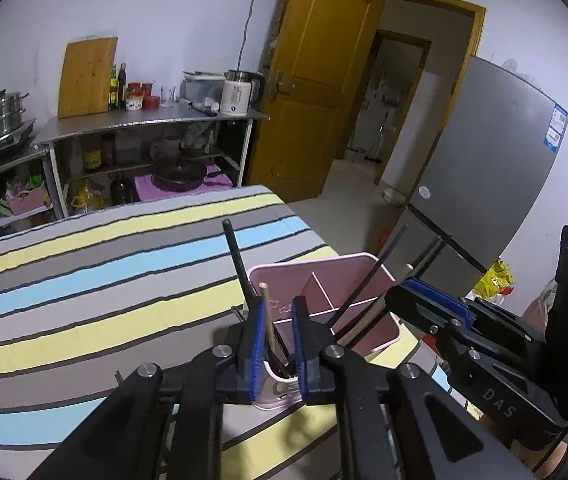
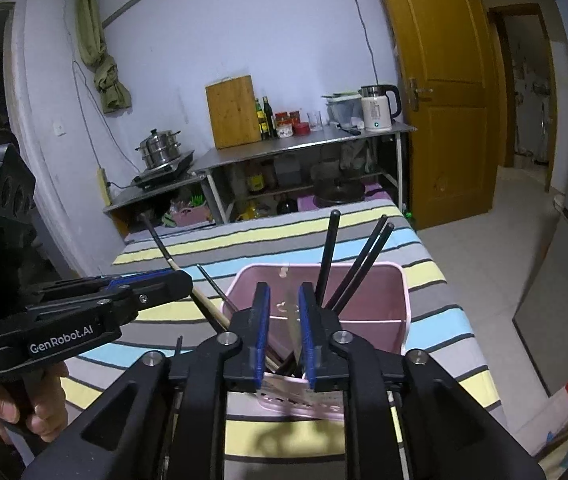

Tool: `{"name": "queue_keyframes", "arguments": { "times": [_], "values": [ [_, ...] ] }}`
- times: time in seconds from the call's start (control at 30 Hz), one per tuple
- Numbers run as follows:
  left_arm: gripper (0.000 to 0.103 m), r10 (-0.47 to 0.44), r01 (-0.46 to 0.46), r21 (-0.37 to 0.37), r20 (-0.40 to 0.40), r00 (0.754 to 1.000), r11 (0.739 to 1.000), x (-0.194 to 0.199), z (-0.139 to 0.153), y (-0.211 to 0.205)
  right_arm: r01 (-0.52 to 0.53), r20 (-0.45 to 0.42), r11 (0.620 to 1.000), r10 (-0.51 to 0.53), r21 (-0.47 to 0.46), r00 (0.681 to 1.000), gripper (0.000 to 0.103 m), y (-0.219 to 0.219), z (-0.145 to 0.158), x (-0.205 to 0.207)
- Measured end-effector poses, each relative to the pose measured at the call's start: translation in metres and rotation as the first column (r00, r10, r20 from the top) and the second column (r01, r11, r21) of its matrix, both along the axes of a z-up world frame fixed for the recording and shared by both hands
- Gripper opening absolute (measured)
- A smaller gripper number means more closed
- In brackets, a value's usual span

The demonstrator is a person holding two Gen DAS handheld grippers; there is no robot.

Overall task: Organize utensils
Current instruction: 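Lower the wooden chopsticks in both grippers into the pink holder, then open both grippers to release the wooden chopsticks into the holder, then move both open grippers back to the last black chopstick on the cloth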

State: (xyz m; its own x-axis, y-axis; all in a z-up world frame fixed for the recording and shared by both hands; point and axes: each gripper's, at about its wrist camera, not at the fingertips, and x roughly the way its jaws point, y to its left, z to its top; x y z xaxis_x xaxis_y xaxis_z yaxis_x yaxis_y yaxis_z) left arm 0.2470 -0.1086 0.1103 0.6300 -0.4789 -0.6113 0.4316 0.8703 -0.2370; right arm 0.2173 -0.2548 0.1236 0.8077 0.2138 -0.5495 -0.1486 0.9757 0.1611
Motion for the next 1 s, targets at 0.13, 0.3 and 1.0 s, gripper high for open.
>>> {"name": "queue_keyframes", "arguments": {
  "times": [0.13,0.3,1.0],
  "values": [
    [0.015,0.016,-0.016,-0.012,0.031,0.999,1.000,-0.014,0.010,0.011,0.003,0.027,1.000,-0.003,-0.009,1.000,0.025,0.002,0.009,-0.009],
    [0.015,0.046,-0.044,-0.035,0.058,0.997,0.998,-0.030,0.020,0.030,0.009,0.049,1.000,-0.008,-0.009,0.999,0.025,0.003,0.018,-0.020],
    [0.015,0.129,-0.128,-0.022,0.085,0.988,0.992,-0.112,0.004,0.076,-0.064,0.046,0.998,0.064,0.011,0.997,0.025,0.020,0.015,-0.070]
  ]
}}
